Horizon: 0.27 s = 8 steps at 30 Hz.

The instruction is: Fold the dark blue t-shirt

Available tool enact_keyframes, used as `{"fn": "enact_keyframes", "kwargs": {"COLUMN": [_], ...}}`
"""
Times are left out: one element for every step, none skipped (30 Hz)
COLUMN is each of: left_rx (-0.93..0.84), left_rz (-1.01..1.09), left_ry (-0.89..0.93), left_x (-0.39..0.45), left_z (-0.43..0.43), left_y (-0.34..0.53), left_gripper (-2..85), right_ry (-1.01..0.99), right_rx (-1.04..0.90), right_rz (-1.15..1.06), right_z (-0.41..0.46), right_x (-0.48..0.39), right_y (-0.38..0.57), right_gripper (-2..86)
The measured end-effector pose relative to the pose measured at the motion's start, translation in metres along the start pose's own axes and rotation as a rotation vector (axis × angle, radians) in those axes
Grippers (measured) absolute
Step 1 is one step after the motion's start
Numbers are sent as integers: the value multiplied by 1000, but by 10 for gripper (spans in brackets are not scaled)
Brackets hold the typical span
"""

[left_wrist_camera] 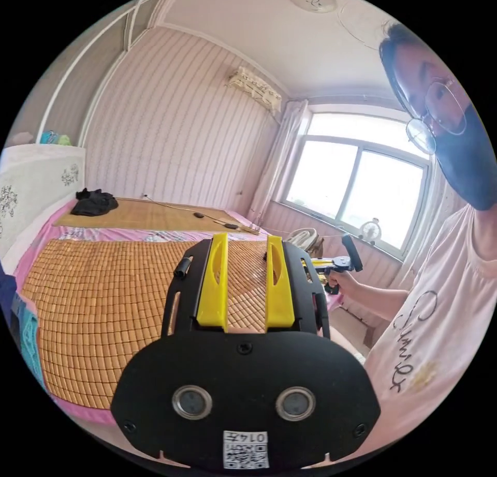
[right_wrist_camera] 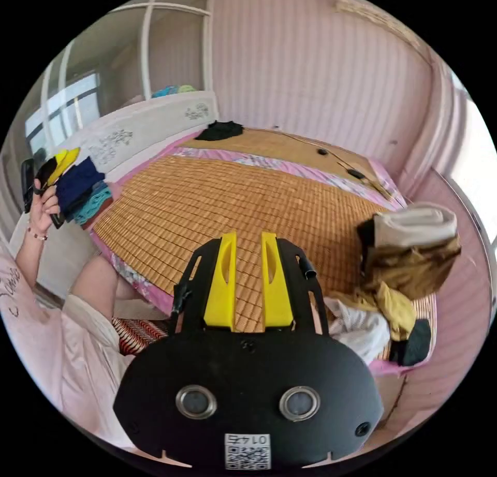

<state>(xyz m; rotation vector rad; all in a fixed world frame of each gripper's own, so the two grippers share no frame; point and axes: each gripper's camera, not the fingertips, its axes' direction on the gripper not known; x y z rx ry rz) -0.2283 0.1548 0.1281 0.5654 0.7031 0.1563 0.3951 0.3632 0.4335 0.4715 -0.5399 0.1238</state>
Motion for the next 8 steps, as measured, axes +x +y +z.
{"fn": "enact_keyframes", "kwargs": {"left_rx": [-17, -38, -49, -70, -87, -94, -103, -116], "left_rz": [3, 11, 14, 17, 18, 19, 21, 36], "left_ry": [41, 79, 95, 130, 168, 186, 223, 246], "left_x": [10, 21, 27, 37, 47, 52, 63, 75], "left_z": [23, 46, 58, 82, 105, 116, 139, 160], "left_y": [-3, -6, -7, -10, -11, -12, -13, -14], "left_gripper": [111, 111, 111, 110, 109, 108, 105, 100], "right_ry": [15, 34, 46, 74, 98, 107, 118, 121], "right_rx": [-17, -22, -21, -18, -24, -28, -30, -24], "right_rz": [96, 184, 225, 290, 348, 377, 430, 477], "right_z": [-16, -33, -42, -57, -72, -78, -90, -101], "right_x": [34, 63, 76, 99, 119, 128, 145, 161], "right_y": [21, 43, 53, 72, 88, 95, 108, 118], "right_gripper": [79, 80, 80, 80, 81, 81, 83, 85]}}
